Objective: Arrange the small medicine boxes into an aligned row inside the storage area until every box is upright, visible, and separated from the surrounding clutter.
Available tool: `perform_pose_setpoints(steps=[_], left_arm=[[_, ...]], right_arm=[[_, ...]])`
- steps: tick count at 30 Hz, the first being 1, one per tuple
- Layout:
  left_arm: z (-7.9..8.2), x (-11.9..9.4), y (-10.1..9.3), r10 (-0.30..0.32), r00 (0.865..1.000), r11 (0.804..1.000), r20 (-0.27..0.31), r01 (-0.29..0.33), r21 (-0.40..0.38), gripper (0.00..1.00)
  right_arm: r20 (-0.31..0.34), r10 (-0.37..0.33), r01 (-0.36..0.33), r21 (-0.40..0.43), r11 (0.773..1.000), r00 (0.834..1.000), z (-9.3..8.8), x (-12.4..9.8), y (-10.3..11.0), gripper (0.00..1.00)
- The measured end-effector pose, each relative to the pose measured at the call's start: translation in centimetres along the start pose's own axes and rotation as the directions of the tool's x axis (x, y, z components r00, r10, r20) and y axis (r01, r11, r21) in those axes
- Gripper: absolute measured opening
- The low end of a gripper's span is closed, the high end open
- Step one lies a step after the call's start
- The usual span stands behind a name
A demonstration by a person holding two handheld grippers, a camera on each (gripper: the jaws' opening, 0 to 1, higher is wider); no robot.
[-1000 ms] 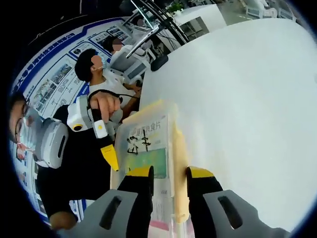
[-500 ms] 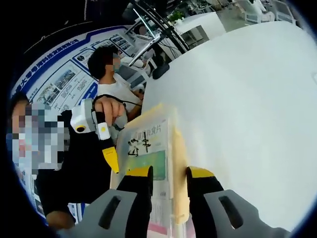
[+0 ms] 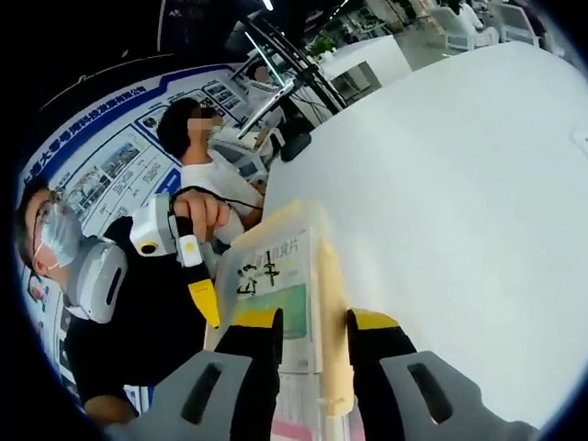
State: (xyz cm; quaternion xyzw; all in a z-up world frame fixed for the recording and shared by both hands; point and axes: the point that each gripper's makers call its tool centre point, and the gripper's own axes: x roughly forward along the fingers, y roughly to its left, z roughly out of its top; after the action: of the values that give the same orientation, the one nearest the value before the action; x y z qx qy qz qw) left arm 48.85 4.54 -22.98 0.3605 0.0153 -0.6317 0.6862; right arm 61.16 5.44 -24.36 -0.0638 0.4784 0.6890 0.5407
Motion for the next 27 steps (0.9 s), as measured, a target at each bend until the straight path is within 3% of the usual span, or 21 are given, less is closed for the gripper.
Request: perform_pose_setpoints(steps=[2,4,7,10,12,14,17,19,23,24,27], left_arm=[[0.0,-0.1,0.0,-0.018,1.0,1.0,0.024,0.018,-0.025,0.29],[0.3,-0.2,-0.1,-0.031,0.998,0.991,0.058,0.038,-0.132,0.31],[0.4,-0.3,0.1,-0.028,0.996,0.977,0.086,0.046,-0.208,0.33],[0.4,-0.2,0.0,-0.029,0.996,0.969,0.089,0.05,-0.243,0.41],[0.0,-0.3,0.3,-0.004,0.998,0.969,0.065,0.02,-0.247,0.46],[0.0,-0.4,0.5,0.009,0.997,0.968,0.075,0.01,-0.25,0.48],[0.7,-0.8,0.9,0.029,0.991,0.955,0.131,0.011,-0.296,0.49],[1.0,-1.2,1.3,0.051,0.988,0.947,0.149,0.0,-0.321,0.53],[0.7,-1.7,1.9,0.079,0.986,0.927,0.147,-0.018,-0.375,0.58],[0.7,-1.9,2.0,0.09,0.984,0.924,0.152,-0.025,-0.382,0.58],[1.2,-2.5,2.2,0.121,0.975,0.911,0.188,-0.033,-0.411,0.6]], right_arm=[[0.018,-0.002,0.002,-0.004,1.0,1.0,0.2,-0.2,-0.3,0.27],[0.048,-0.003,0.004,-0.033,0.999,0.999,0.3,-0.1,-0.3,0.28],[0.078,-0.004,0.008,-0.053,0.999,0.997,0.2,-0.2,-0.2,0.29],[0.117,-0.052,0.064,-0.098,0.993,0.992,0.8,-0.6,-1.5,0.41],[0.141,-0.066,0.082,-0.11,0.991,0.988,1.0,-0.8,-1.2,0.5],[0.154,-0.072,0.091,-0.12,0.989,0.985,1.1,-1.0,-0.9,0.5],[0.202,-0.122,0.152,-0.144,0.978,0.972,1.7,-1.5,-1.0,0.54],[0.265,-0.146,0.194,-0.165,0.967,0.953,2.5,-1.8,-0.5,0.58],[0.34,-0.116,0.179,-0.16,0.971,0.933,2.4,-2.2,0.5,0.52],[0.37,-0.118,0.186,-0.156,0.97,0.922,2.5,-2.3,0.6,0.51],[0.412,-0.147,0.225,-0.147,0.963,0.899,2.3,-2.6,0.6,0.61]])
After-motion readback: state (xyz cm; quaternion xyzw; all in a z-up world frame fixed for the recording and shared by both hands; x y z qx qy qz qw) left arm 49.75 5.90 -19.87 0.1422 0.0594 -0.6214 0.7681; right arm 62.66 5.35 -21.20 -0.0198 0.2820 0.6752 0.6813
